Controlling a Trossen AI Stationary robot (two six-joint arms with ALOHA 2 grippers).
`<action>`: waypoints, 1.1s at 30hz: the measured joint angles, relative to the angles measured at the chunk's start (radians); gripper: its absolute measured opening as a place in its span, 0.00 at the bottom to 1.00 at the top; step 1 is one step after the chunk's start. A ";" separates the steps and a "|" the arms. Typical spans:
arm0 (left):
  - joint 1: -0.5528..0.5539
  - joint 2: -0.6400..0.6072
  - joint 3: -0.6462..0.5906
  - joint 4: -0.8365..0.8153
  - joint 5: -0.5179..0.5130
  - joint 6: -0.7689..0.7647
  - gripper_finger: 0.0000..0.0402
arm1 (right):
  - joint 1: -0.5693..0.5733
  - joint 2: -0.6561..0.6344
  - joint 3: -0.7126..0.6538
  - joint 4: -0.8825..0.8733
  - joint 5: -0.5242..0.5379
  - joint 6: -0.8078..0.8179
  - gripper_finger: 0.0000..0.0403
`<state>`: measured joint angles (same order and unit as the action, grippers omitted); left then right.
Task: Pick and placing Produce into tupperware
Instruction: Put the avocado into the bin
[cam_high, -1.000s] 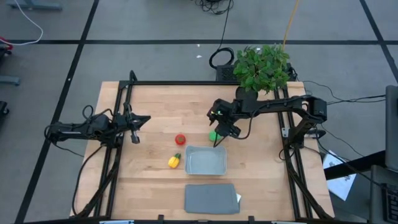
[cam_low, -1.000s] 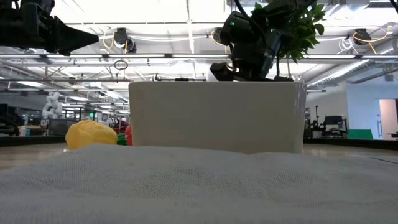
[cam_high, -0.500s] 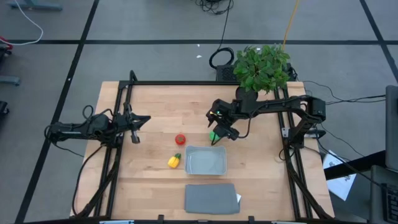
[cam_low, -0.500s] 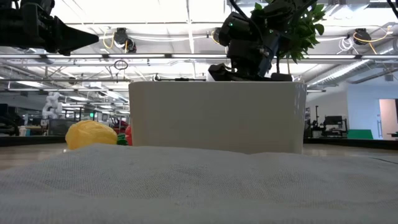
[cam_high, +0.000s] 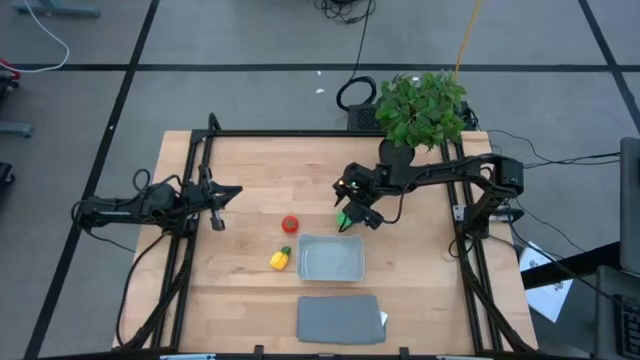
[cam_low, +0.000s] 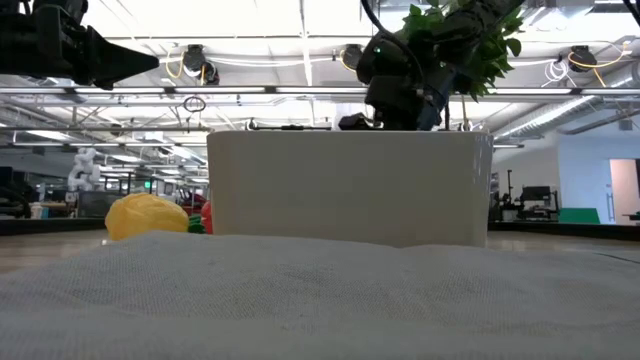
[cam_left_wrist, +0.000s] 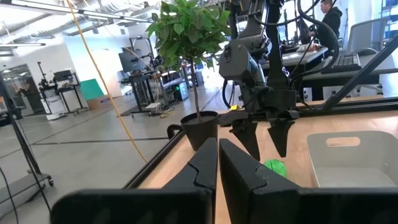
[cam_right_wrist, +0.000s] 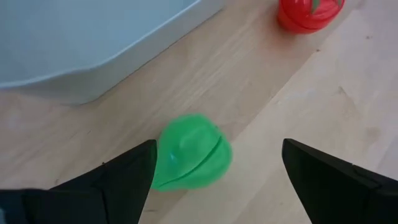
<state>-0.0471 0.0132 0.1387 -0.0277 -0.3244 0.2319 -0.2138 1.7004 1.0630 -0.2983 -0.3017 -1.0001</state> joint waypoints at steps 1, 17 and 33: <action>0.000 0.000 0.000 0.000 0.000 0.000 0.05 | 0.000 0.000 -0.008 0.007 -0.008 0.009 0.84; 0.000 0.000 0.000 0.000 0.000 -0.005 0.05 | 0.000 0.016 -0.042 0.089 -0.044 0.114 0.84; 0.000 0.000 0.000 0.000 0.000 -0.001 0.05 | 0.000 0.109 -0.042 0.086 -0.043 0.132 0.84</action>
<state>-0.0471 0.0130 0.1390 -0.0273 -0.3244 0.2314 -0.2142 1.8098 1.0210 -0.2125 -0.3447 -0.8683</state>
